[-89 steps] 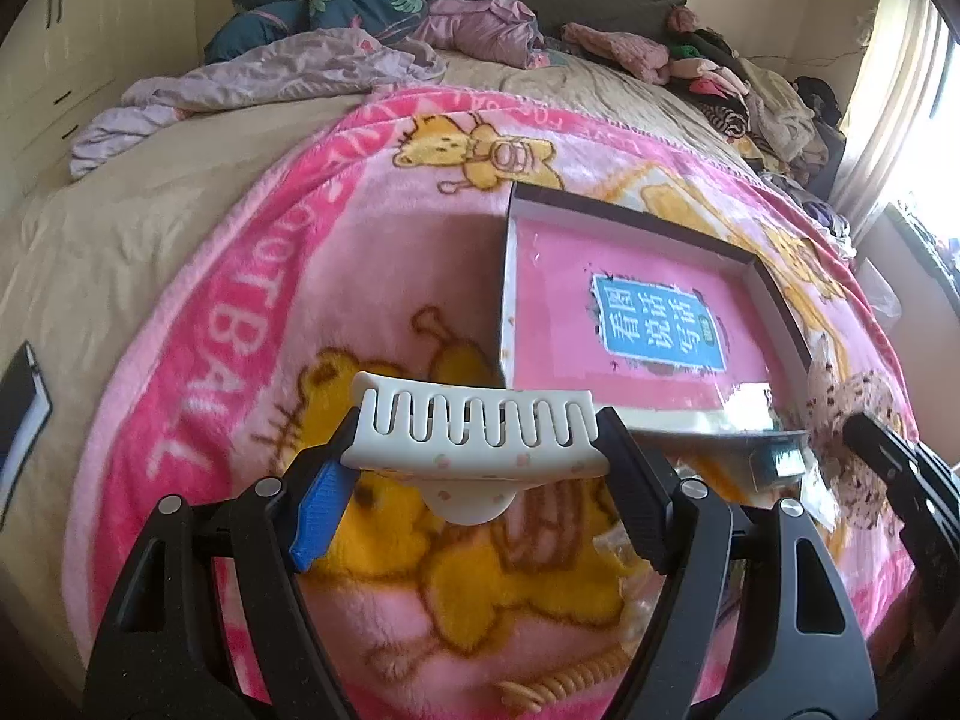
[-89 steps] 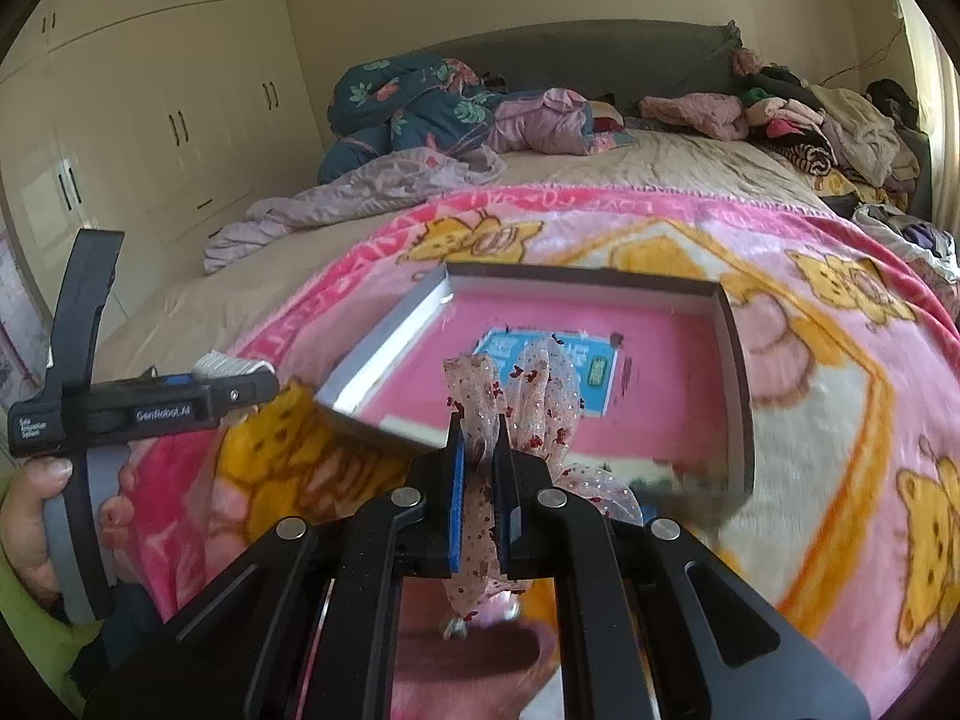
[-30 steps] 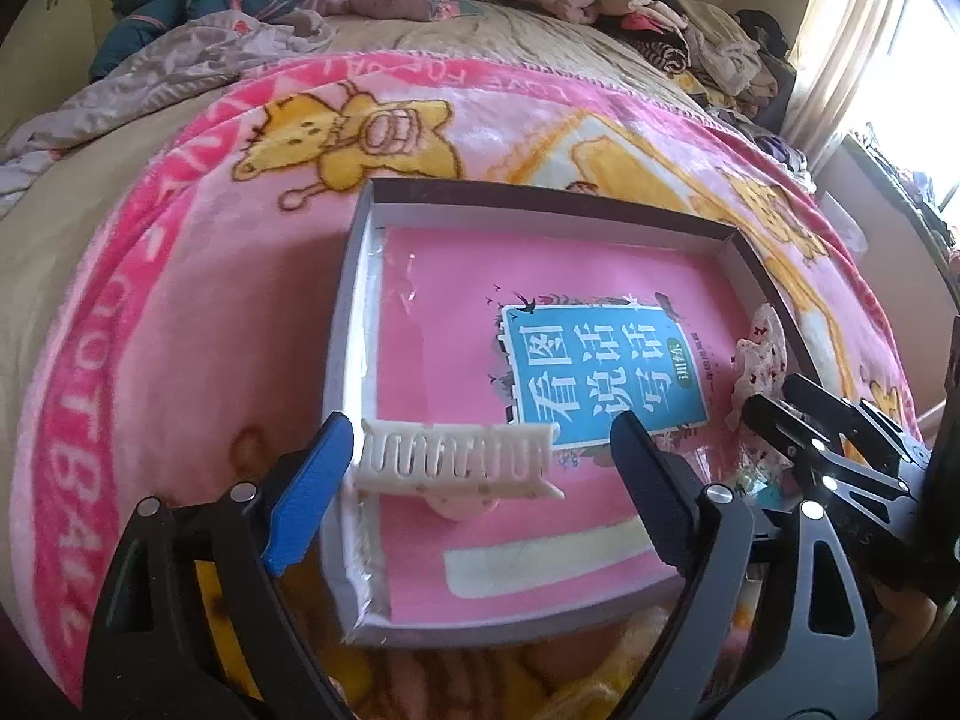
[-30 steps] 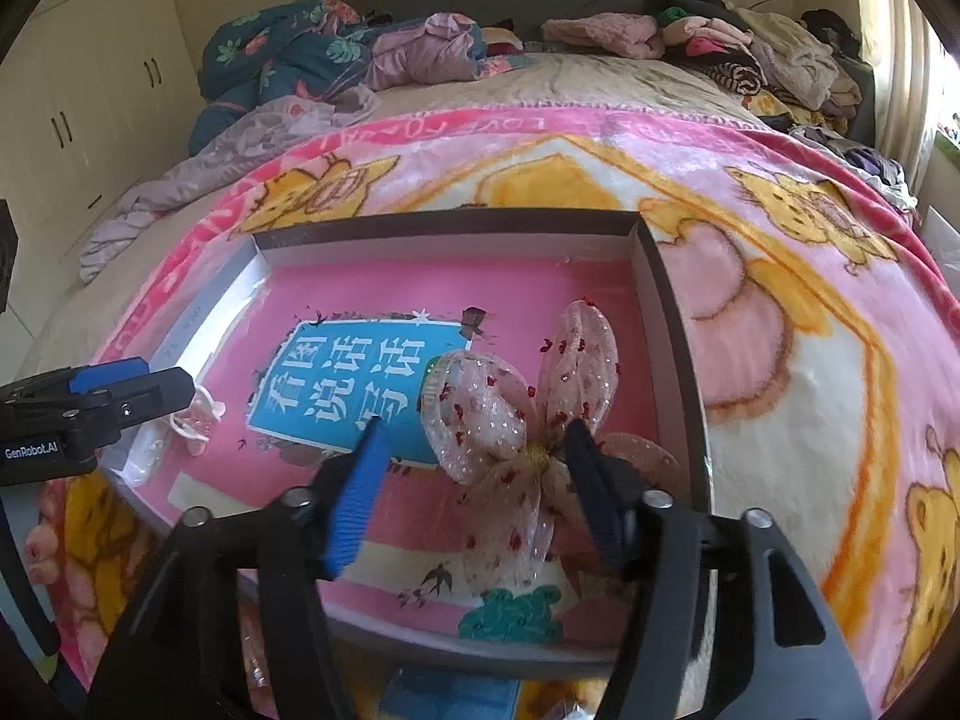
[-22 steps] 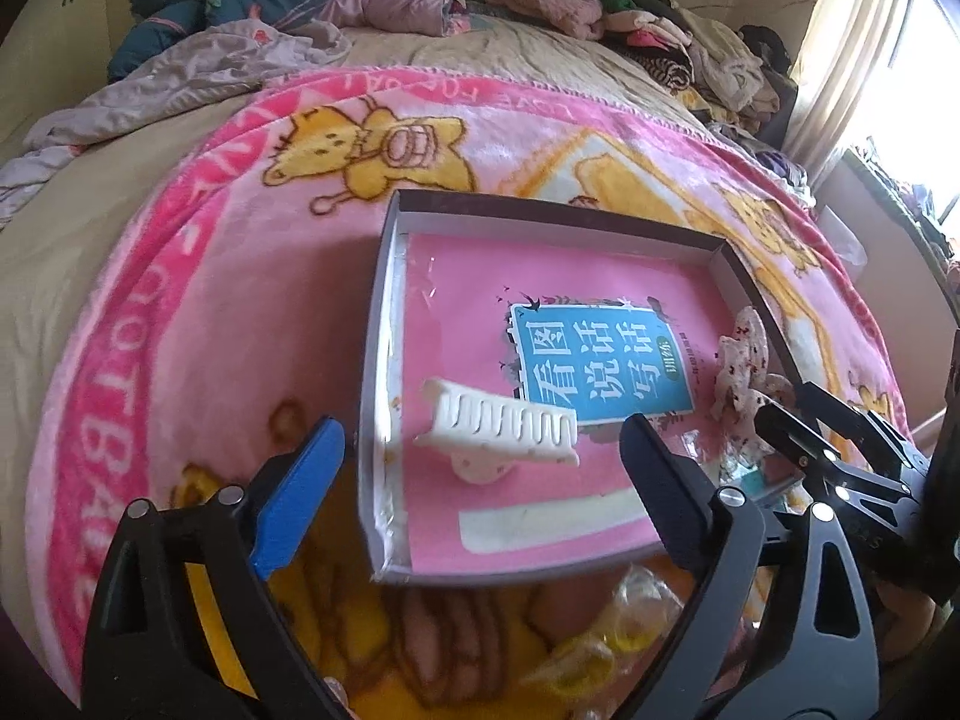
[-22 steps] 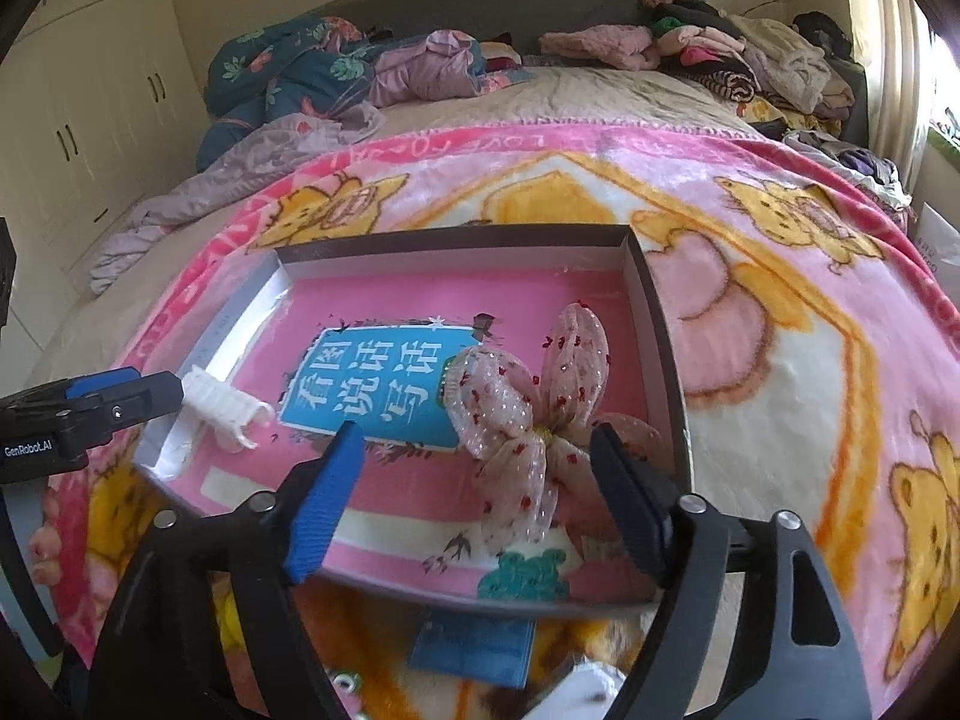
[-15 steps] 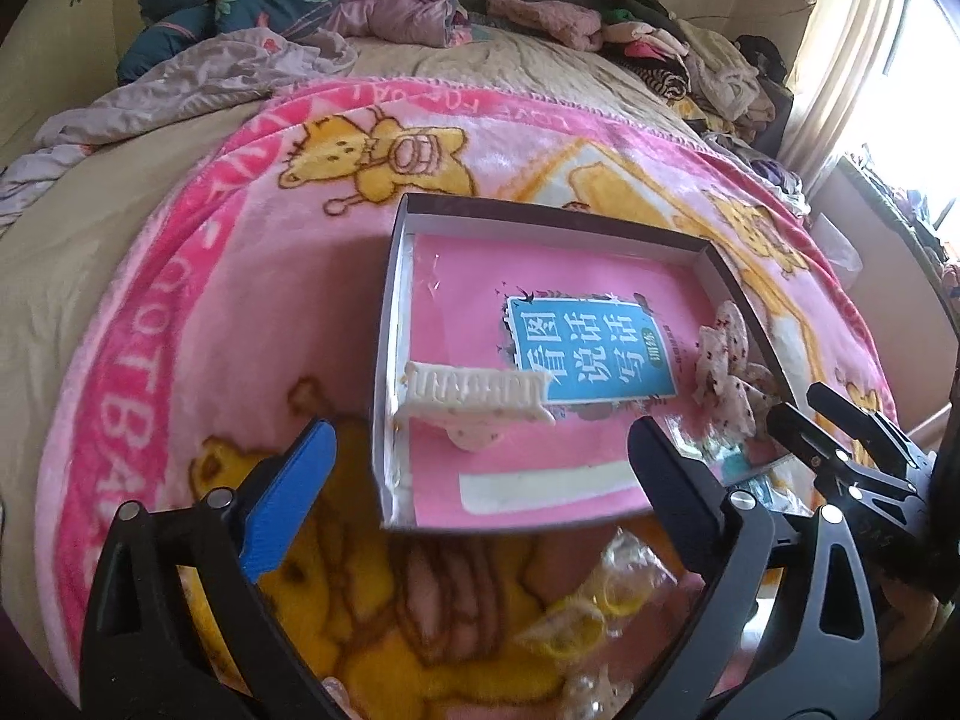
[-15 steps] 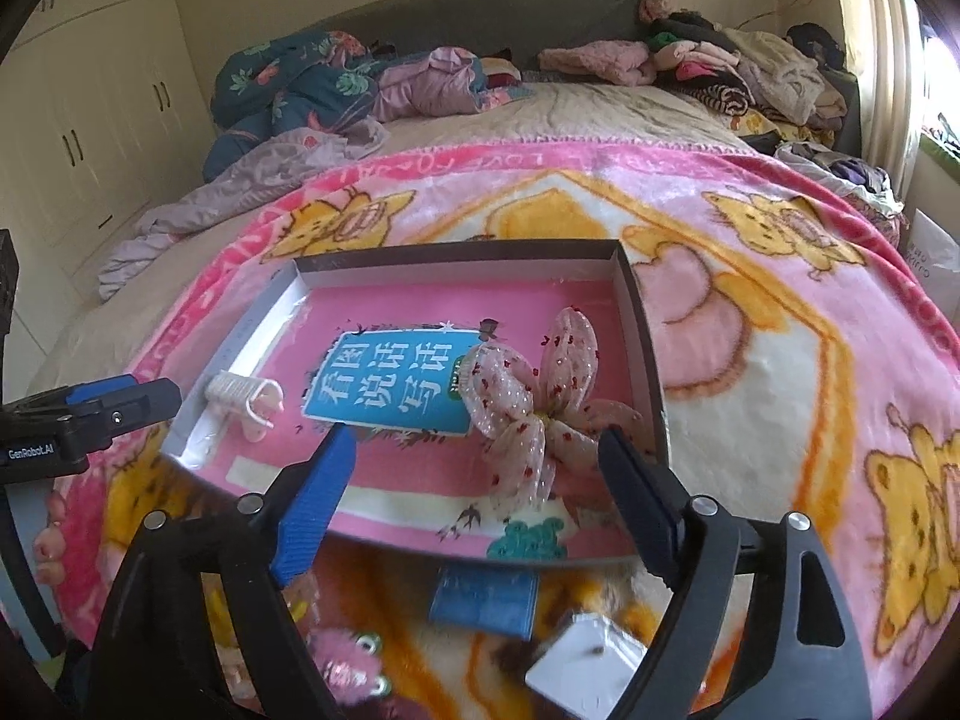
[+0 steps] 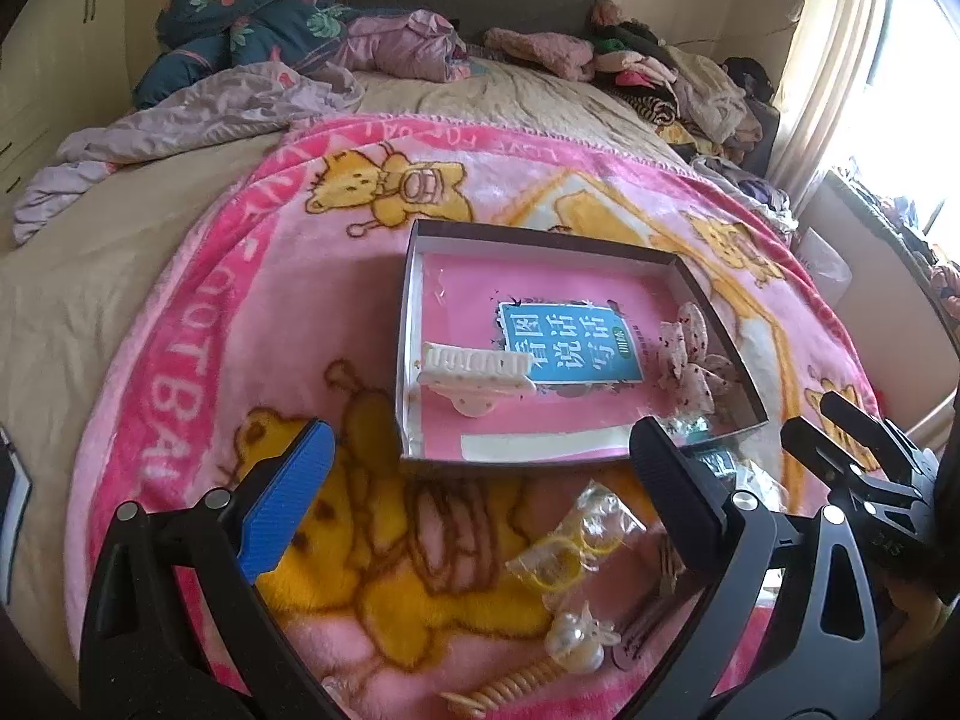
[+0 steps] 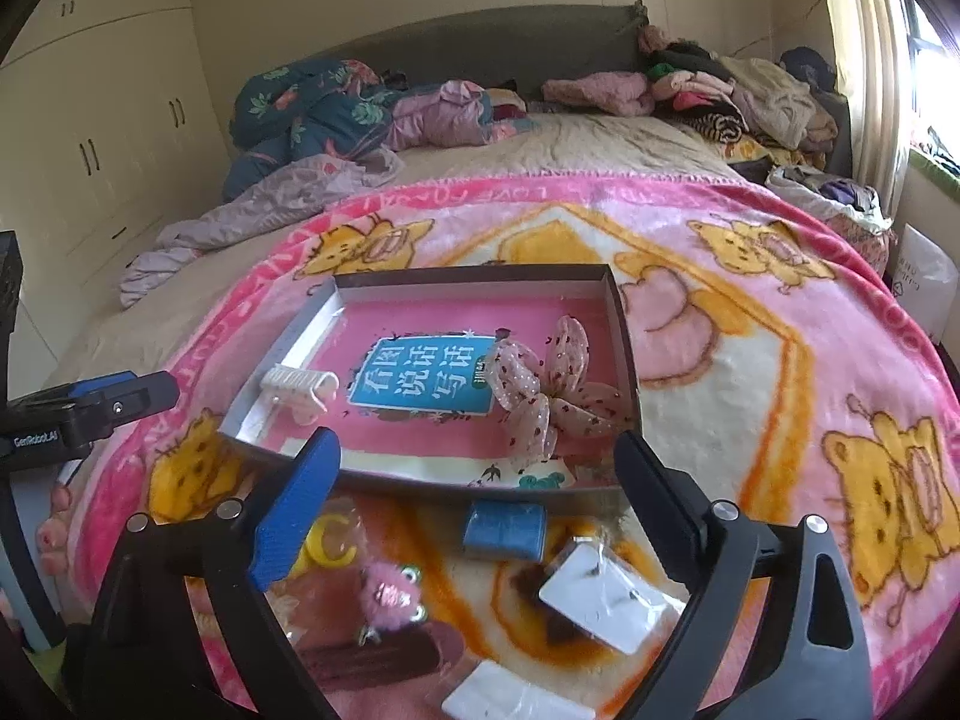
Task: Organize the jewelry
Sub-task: 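Open both tools and withdraw them from the grey box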
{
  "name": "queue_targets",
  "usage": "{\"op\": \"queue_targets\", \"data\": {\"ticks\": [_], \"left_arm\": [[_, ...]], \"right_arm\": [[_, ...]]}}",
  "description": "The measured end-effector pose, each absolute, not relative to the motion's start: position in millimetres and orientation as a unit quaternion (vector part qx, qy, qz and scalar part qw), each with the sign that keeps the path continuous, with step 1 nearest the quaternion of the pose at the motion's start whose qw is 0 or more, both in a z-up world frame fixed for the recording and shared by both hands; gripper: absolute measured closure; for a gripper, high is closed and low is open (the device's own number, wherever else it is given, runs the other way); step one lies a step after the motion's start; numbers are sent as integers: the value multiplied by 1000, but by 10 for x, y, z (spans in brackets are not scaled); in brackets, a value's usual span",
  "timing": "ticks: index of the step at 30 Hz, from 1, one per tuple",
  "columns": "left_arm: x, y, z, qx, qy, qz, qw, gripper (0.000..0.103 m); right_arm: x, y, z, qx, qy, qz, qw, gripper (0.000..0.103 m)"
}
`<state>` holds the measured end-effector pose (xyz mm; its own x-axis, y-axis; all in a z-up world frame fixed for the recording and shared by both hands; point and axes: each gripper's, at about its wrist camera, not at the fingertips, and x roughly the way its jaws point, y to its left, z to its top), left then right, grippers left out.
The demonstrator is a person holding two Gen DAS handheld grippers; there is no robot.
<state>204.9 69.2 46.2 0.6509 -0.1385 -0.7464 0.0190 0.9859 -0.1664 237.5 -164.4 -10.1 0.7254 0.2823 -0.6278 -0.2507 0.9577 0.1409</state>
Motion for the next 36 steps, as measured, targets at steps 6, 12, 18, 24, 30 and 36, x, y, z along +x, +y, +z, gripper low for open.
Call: {"op": "queue_targets", "data": {"ticks": [6,12,18,24,30,36], "left_arm": [[1858,690,466,-82,408,-49,908,13],[1677,651,415,-84,409,-54,907,13],[1540,623,356,-80,411,-55,906,13],[1424,611,254,-78,419,-56,903,13],[1320,528,94,-72,433,-60,896,13],[1242,372,-63,-59,447,-76,889,13]], "right_arm": [[2111,-1654,-68,12,336,145,931,12],[1895,-1669,-100,6,337,146,930,12],[1736,-1692,-178,6,345,149,927,12],[1626,-1718,-291,2,356,151,922,12],[1538,-1757,-435,-1,371,155,916,12],[1467,-1842,-557,0,383,153,911,12]]}}
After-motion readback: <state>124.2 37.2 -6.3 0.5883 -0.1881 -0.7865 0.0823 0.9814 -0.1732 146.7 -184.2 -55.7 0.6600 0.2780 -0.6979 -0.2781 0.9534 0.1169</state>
